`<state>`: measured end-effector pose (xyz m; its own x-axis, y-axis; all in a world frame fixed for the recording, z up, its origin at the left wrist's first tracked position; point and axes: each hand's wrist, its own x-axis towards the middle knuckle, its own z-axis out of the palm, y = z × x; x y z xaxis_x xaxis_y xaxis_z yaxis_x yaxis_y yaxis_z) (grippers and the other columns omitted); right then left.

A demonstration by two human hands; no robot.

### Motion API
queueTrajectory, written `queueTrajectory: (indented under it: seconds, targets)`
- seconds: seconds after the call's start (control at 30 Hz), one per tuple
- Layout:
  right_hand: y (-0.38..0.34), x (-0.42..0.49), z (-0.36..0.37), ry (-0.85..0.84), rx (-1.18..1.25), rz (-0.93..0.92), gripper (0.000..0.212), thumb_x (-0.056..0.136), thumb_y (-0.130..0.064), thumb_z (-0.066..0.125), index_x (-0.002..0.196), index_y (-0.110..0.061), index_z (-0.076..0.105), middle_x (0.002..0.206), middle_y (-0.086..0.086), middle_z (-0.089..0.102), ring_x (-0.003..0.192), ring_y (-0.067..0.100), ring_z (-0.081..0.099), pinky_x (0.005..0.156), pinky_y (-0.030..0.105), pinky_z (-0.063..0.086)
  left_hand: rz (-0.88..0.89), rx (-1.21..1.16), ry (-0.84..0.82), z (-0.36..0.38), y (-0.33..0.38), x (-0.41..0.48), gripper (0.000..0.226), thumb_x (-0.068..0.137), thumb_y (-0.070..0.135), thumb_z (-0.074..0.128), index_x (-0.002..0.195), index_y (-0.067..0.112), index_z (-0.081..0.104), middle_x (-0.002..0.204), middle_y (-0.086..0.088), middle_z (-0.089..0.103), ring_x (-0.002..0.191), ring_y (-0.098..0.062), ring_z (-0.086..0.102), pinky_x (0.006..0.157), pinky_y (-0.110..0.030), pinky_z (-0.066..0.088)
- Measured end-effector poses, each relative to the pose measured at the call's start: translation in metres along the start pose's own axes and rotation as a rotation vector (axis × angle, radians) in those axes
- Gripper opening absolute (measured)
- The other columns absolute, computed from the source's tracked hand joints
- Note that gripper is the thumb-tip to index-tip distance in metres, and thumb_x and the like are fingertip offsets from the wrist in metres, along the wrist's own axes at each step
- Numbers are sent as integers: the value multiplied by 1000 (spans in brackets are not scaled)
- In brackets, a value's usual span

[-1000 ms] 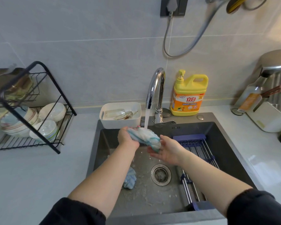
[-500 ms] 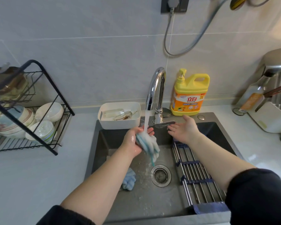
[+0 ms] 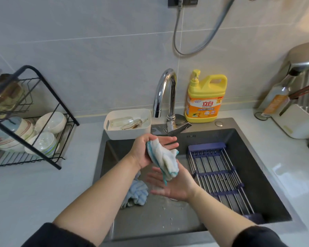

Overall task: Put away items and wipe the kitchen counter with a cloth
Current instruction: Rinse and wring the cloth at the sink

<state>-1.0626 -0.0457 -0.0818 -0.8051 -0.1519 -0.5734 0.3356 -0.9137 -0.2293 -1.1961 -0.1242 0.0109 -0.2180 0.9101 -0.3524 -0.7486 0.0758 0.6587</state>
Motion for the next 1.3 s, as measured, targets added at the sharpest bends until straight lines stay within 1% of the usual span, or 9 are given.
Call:
queueTrajectory:
  seconds: [0.1, 0.23, 0.4, 0.53, 0.8, 0.93, 1.03, 1.17, 1.3]
  targets:
    - [1, -10, 20, -199, 104, -26, 93, 76, -76, 44, 141, -9, 45, 144, 25, 40, 134, 40, 39, 86, 66, 47, -87, 124, -68, -2, -1, -2, 52, 74, 18, 38, 112, -6, 65, 129, -14, 59, 126, -33, 50, 107, -52, 35]
    - [-10, -17, 14, -307, -235, -31, 96, 54, -74, 67, 130, -16, 57, 133, 18, 55, 124, 34, 52, 72, 48, 58, -59, 502, -122, -3, 6, -2, 60, 68, 11, 42, 126, 8, 57, 137, 0, 55, 131, -9, 44, 102, -26, 39]
    - [-17, -17, 31, -231, -711, 3, 77, 48, -53, 88, 105, -12, 57, 84, 3, 64, 77, 14, 63, 64, 30, 55, 41, 695, -64, 3, 1, -3, 47, 87, -2, 43, 128, 17, 54, 96, -16, 71, 100, -24, 67, 90, -27, 50]
    - [-14, -17, 48, 90, -947, -50, 43, 58, -28, 82, 86, -12, 53, 68, 3, 57, 59, 15, 51, 52, 25, 41, 173, 449, 222, 1, -14, 5, 36, 99, 4, 40, 131, 11, 54, 50, -3, 47, 46, -15, 48, 54, -27, 47]
    - [-10, -4, 65, 526, -1833, -367, 10, 83, -16, 54, 73, -15, 52, 77, 3, 57, 76, 20, 55, 65, 24, 38, 202, 155, 708, 6, -28, 20, 31, 101, 10, 38, 117, 16, 63, 48, 0, 33, 39, -9, 27, 40, -22, 29]
    - [-5, 5, 61, 650, -1920, -396, 17, 86, -22, 50, 92, -13, 63, 93, 8, 67, 87, 28, 64, 67, 28, 44, 179, -3, 860, 7, -28, 21, 31, 99, 6, 38, 104, 11, 68, 44, -1, 33, 36, -11, 26, 47, -24, 40]
    - [-1, 5, 62, 702, -2002, -403, 19, 87, -22, 48, 95, -13, 62, 95, 8, 68, 85, 28, 64, 69, 31, 49, 89, -104, 940, 6, -27, 20, 30, 95, 7, 46, 69, 7, 61, 48, -4, 36, 45, -16, 33, 94, -41, 49]
    - [-6, 5, 63, 719, -2081, -402, 13, 85, -27, 51, 92, -16, 55, 96, 6, 66, 88, 29, 63, 66, 28, 43, 89, -275, 946, -2, -27, 20, 20, 91, 8, 56, 71, 7, 57, 34, 0, 30, 37, -15, 27, 56, -28, 45]
    - [-10, 2, 66, 620, -1761, -428, 21, 78, -26, 64, 74, -20, 45, 75, -4, 56, 73, 20, 55, 55, 25, 39, 181, -295, 836, -6, -21, 14, 30, 87, 10, 63, 61, 12, 48, 41, 2, 30, 38, -11, 25, 44, -24, 27]
